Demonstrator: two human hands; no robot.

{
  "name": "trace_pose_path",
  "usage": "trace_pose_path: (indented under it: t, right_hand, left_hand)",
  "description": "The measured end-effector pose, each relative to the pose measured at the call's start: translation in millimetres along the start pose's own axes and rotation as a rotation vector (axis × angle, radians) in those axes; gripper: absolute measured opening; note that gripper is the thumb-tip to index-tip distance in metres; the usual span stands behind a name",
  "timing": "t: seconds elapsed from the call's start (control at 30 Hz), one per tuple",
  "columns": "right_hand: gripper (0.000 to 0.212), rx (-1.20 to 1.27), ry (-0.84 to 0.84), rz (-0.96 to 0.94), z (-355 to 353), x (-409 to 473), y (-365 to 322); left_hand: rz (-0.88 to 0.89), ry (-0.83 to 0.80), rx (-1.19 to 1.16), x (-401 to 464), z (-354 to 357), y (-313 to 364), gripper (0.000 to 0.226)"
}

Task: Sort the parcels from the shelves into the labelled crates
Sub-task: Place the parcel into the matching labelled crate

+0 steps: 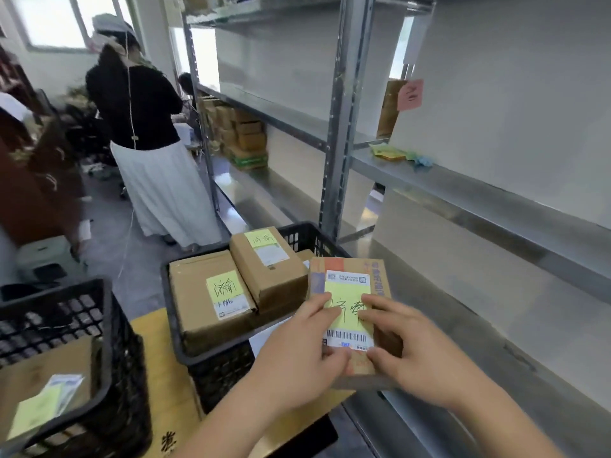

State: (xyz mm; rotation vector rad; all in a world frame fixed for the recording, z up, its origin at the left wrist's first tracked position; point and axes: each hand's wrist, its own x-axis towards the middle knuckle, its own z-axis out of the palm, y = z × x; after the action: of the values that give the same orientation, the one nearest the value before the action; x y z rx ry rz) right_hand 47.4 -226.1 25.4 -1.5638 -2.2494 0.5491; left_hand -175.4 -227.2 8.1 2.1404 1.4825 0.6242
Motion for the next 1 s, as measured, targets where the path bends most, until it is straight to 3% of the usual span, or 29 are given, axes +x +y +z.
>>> trace_pose_path:
  t: [0.27,0.5,0.83,1.0]
  right_hand:
    - [0.053,0.007,-0.032,-0.080,-44,128,39]
    - [0.059,0.076,-0.082,-0.146,-53,255,89]
    - [0.059,0.102,-0.239,-0.217,-9,352,138]
    - [0.057,0.138,-0.234,-0.237,9,372,142]
  left_hand:
    - [-0.030,0.123,0.029,108,-20,-11,0.067]
    - [-0.189,0.197,0.063,214,-18,-28,0.069]
    - [-0.376,0.106,0.167,282,1,-68,0.054]
    - [-0.454,0.107,0.178,295,9,-86,0.050]
